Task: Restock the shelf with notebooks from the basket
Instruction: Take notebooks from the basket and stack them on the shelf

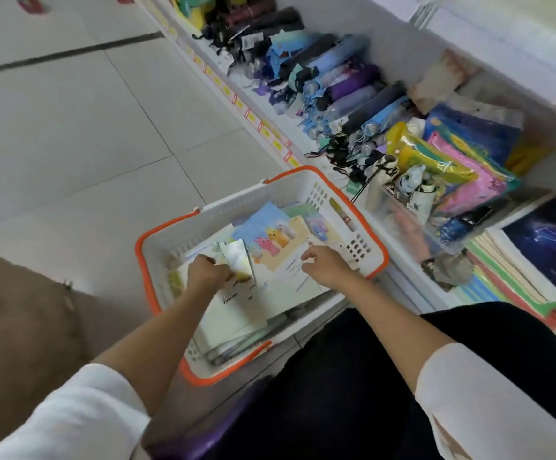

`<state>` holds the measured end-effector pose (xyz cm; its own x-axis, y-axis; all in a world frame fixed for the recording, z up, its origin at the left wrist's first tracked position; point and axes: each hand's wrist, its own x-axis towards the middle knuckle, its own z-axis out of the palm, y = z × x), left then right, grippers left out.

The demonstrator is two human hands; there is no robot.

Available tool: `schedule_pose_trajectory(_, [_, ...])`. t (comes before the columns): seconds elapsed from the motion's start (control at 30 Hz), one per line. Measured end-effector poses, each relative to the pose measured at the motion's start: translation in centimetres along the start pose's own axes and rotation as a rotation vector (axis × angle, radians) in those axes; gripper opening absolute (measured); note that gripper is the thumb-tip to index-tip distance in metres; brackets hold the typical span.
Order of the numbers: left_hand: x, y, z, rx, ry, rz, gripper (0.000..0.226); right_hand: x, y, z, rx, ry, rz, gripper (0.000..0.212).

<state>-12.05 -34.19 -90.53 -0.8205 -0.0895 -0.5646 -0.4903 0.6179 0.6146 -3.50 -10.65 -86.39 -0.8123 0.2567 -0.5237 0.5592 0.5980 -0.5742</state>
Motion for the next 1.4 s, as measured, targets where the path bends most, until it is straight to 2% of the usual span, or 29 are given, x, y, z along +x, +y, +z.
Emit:
schedule_pose_trajectory(0.07, [0.2, -2.2, -0.1, 0.03, 0.0, -0.105, 0.046, 0.6, 0.0, 0.2, -0.008, 0.005, 0.013, 0.032])
schedule_pose_trajectory(0.17, [0.0, -4.2, 0.7, 0.133, -0.06, -0.198, 0.073, 1.6, -0.2, 0.4, -0.002, 0.052, 0.029, 0.038])
schedule_pose_trajectory(0.27, [-0.4, -4.4, 1.8, 0.123, -0.105, -0.284, 0.099, 2.8, -0.6, 0.6, -0.021, 0.08, 0.031, 0.054])
schedule_pose_trajectory(0.43, [-0.3, -4.2, 3.4, 0.013, -0.115, -0.248, 0.102, 4.7, -0.2, 1.4, -0.213, 0.154, 0.04, 0.069])
schedule_pose_trajectory(0.57, [-0.3, -2.5, 4.8, 0.034, -0.024, -0.216, 0.083, 5.7, 1.0, 2.3, -0.282, 0.136, 0.093, 0.088])
schedule_pose_trajectory(0.7, [-0.2, -1.4, 4.6, 0.137, 0.062, -0.216, 0.104, 6.3, 1.9, 2.0, -0.308, 0.063, 0.112, 0.104])
schedule_pose_trajectory(0.77, [0.0, -1.5, 4.0, 0.113, 0.063, -0.208, 0.108, 6.2, 1.9, 1.9, -0.332, 0.136, 0.096, 0.096])
schedule_pose_trajectory(0.83, [0.4, -2.0, 3.3, 0.004, 0.092, -0.223, 0.105, 6.2, 1.7, 1.1, -0.284, 0.312, 0.082, 0.069])
schedule_pose_trajectory(0.9, [0.6, -2.5, 2.7, -0.17, 0.106, -0.215, 0.08, 6.0, 1.2, -0.2, -0.117, 0.39, 0.12, 0.048])
schedule_pose_trajectory(0.97, [0.6, -2.7, 2.3, -0.273, 0.08, -0.19, 0.037, 5.7, 0.8, -1.5, 0.064, 0.4, 0.154, 0.043])
schedule_pose_trajectory(1.07, [0.6, -2.6, 2.1, -0.353, 0.053, -0.144, 0.022, 5.2, 0.1, -2.6, 0.377, 0.469, 0.074, 0.037])
schedule_pose_trajectory(1.13, [0.3, -2.2, 2.1, -0.402, 0.061, -0.114, 0.022, 5.2, -0.2, -2.9, 0.591, 0.395, 0.046, 0.037])
schedule_pose_trajectory(1.2, [-0.3, -1.3, 2.3, -0.51, 0.015, -0.12, 0.029, 4.7, -0.5, -2.4, 0.628, 0.204, 0.045, 0.043])
schedule_pose_trajectory(1.3, [-1.7, 1.2, 2.8, -0.725, -0.19, -0.169, 0.053, 3.5, -0.8, -0.2, 0.377, -0.034, 0.057, 0.044])
schedule_pose_trajectory(1.33, [-2.2, 1.9, 2.9, -0.761, -0.235, -0.168, 0.053, 3.1, -0.9, 0.6, 0.264, -0.088, 0.049, 0.039])
schedule_pose_trajectory(1.4, [-2.6, 2.9, 3.3, -0.757, -0.246, -0.125, 0.04, 2.2, -1.6, 1.2, 0.059, -0.126, 0.007, 0.029])
